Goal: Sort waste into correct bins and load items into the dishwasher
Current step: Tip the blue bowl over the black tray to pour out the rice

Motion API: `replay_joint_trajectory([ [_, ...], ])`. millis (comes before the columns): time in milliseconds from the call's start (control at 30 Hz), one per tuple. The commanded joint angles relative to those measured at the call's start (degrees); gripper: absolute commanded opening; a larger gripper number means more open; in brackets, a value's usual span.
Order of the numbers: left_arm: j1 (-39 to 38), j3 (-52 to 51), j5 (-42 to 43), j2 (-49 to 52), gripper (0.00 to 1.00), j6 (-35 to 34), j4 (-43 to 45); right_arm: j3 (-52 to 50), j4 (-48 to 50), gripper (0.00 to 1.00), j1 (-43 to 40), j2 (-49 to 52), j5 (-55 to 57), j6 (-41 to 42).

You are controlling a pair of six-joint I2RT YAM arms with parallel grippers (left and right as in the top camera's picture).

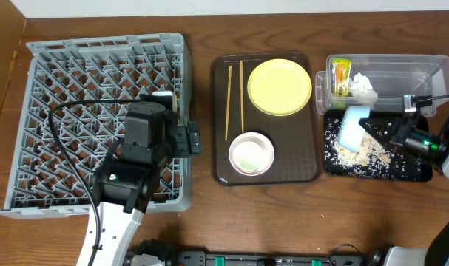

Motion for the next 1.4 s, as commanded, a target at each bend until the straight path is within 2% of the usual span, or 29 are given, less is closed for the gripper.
replay_joint_trajectory([
  [0, -0.13, 1.05, -0.09, 0.07, 0.96, 0.76, -0.04, 0.07, 2.05, 0.01, 0.09, -0.79, -9.31, -5.68],
  [100, -0.13, 1.05, -0.09, 0.07, 0.96, 0.76, -0.04, 0.07, 0.37, 0.01, 0.09, -0.79, 4.11, 5.99],
  [133, -0.13, 1.05, -0.09, 0.07, 0.96, 0.76, -0.04, 0.07, 0.63, 0.01, 0.22, -0.79, 2.54, 3.91],
  [200, -0.13, 1.05, -0.09, 0.07, 0.96, 0.76, -0.04, 0.07, 3.45, 0.01, 1.53, -0.79, -11.58, -6.49],
  [233, -0.13, 1.05, -0.09, 0.07, 0.96, 0.76, -0.04, 0.09, 4.33, 0.01, 2.14, -0.79, -10.01, -4.72],
  [333, -0.13, 1.05, -0.09, 0.07, 0.96, 0.76, -0.04, 0.09, 2.1, 0.01, 2.95, -0.79, 7.28, 8.37],
  [367, -0.13, 1.05, -0.09, 0.07, 0.96, 0.76, -0.04, 0.07, 2.71, 0.01, 3.21, -0.79, 5.18, 6.38],
  [433, -0.13, 1.05, -0.09, 0.07, 0.96, 0.76, -0.04, 0.07, 7.32, 0.01, 4.68, -0.79, -11.76, -5.09],
  [500, -0.13, 1.05, -0.09, 0.07, 0.96, 0.76, -0.04, 0.24, 8.28, 0.01, 5.7, -0.81, -6.19, 0.98],
  [533, -0.13, 1.05, -0.09, 0.07, 0.96, 0.76, -0.04, 0.22, 7.72, 0.01, 5.99, -0.79, 0.61, 7.39],
  [567, -0.13, 1.05, -0.09, 0.07, 0.96, 0.76, -0.04, 0.22, 7.1, 0.01, 6.12, -0.79, 4.07, 10.45],
  [700, -0.13, 1.05, -0.09, 0.07, 0.96, 0.76, -0.04, 0.22, 13.86, 0.01, 7.63, -0.79, -5.42, 5.18],
  [800, -0.13, 1.05, -0.09, 0.07, 0.96, 0.76, -0.04, 0.22, 12.9, 0.01, 8.07, -0.79, 2.69, 12.81],
  [967, -0.13, 1.05, -0.09, 0.07, 0.96, 0.76, -0.04, 0.22, 16.87, 0.01, 8.39, -0.81, -4.24, 6.86],
  [1067, -0.13, 1.05, -0.09, 0.07, 0.96, 0.76, -0.04, 0.22, 14.45, 0.01, 8.39, -0.81, 3.78, 14.12],
  [1233, -0.13, 1.05, -0.09, 0.07, 0.96, 0.76, -0.04, 0.22, 13.66, 0.01, 9.68, -1.07, 5.31, 13.68],
  [1367, -0.13, 1.05, -0.09, 0.07, 0.96, 0.76, -0.04, 0.24, 9.03, 0.01, 14.19, -6.56, 16.7, 10.21],
])
